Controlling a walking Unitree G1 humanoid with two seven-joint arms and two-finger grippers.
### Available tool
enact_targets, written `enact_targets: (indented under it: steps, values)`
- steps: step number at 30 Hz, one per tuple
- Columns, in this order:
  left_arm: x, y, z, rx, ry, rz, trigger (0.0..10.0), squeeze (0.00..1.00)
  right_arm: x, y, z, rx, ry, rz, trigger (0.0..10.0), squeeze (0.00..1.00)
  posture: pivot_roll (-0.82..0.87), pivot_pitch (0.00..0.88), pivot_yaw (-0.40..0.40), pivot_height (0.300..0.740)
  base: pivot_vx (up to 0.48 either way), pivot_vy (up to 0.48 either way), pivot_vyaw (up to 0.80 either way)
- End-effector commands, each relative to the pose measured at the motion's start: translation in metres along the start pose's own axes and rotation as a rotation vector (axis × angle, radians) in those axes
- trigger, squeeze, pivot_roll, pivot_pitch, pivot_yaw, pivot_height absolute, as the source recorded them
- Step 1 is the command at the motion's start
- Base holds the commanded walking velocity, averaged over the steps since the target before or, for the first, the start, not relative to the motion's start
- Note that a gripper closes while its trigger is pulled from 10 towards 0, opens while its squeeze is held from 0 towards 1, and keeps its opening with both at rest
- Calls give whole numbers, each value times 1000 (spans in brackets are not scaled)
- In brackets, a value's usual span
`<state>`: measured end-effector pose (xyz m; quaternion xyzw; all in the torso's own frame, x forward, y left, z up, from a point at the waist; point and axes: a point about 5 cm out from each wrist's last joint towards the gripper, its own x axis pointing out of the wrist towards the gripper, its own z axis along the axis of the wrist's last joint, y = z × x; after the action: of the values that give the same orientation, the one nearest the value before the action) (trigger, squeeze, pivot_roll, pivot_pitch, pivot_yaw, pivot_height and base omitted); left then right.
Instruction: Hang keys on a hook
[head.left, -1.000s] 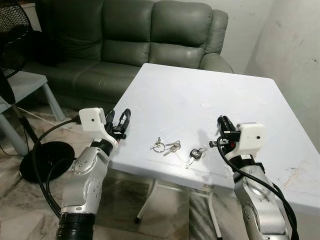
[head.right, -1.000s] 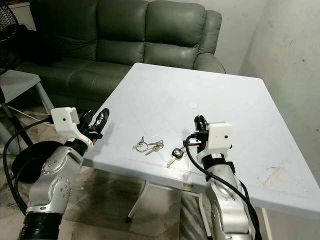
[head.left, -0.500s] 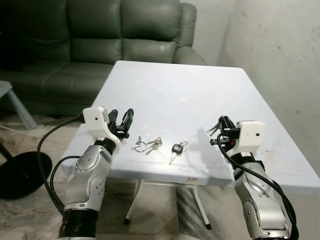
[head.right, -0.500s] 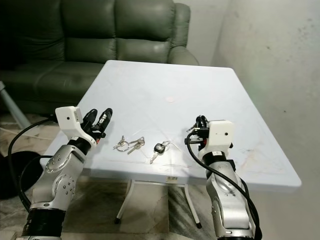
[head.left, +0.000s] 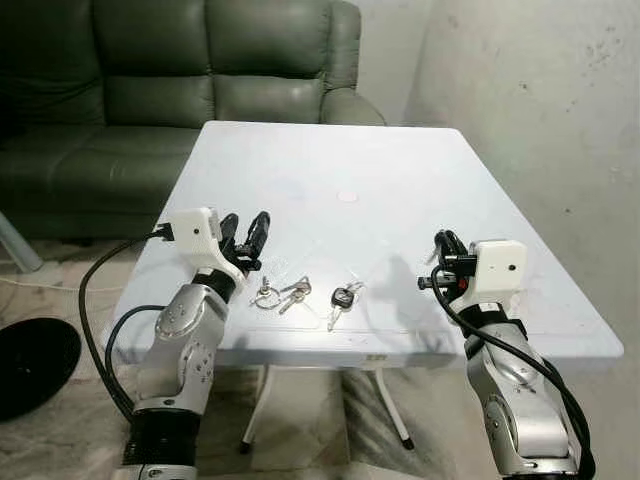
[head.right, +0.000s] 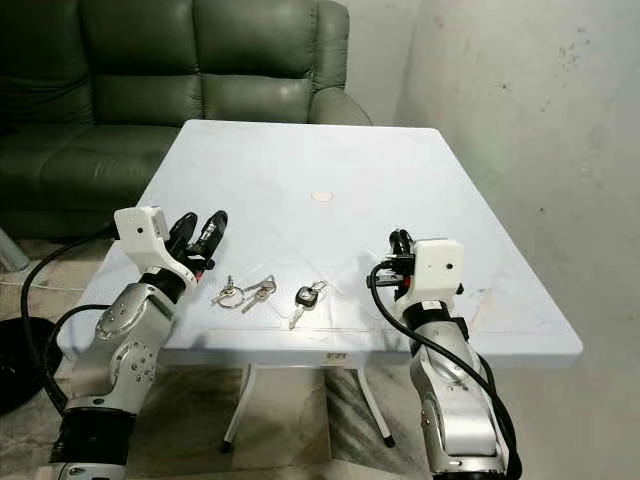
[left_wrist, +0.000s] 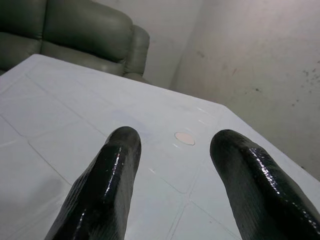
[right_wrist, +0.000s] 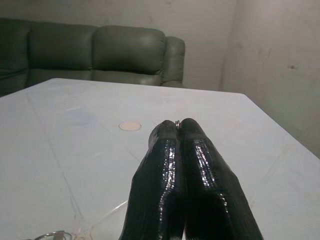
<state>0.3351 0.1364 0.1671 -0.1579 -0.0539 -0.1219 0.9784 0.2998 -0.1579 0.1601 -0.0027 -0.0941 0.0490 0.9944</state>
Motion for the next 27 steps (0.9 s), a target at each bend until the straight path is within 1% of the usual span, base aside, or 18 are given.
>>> enact_targets:
  steps: [1, 19, 23, 27]
  values:
    - [0, 0, 1, -5, 0, 5, 10000, 0, 0, -1, 4, -6, -8, -5, 10000, 0, -20, 0, -27, 740, 0, -409, -756]
    - [-2, 3, 2, -14, -1, 29, 10000, 0, 0, 1, 4, -6, -7, 2, 10000, 0, -14, 0, -32, 740, 0, -458, -756]
    - [-2, 5, 2, -43, -9, 54, 10000, 0, 0, 2, 4, -8, -7, 8, 10000, 0, -11, 0, -35, 740, 0, -66, -756]
    - [-2, 4, 3, -34, -12, 48, 10000, 0, 0, 2, 4, -9, -5, 11, 10000, 0, -8, 0, -39, 740, 0, 0, -756]
